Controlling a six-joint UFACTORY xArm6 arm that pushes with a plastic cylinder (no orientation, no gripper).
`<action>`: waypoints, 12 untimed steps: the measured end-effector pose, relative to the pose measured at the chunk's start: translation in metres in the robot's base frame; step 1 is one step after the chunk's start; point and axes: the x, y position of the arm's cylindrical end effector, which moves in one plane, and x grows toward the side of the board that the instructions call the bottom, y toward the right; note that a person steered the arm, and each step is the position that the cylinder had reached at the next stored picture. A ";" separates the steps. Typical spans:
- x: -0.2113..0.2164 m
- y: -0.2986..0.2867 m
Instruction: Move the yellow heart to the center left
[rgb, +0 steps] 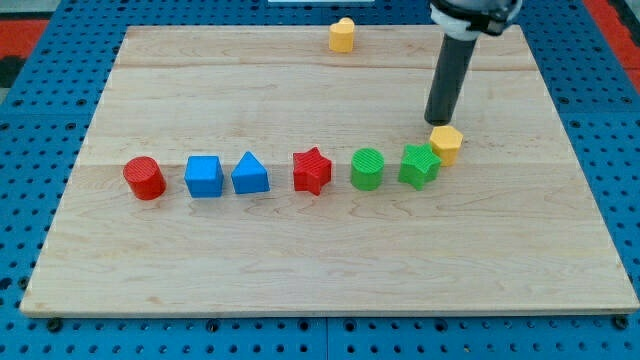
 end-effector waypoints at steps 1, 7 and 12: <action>0.020 -0.004; -0.037 0.089; -0.116 -0.228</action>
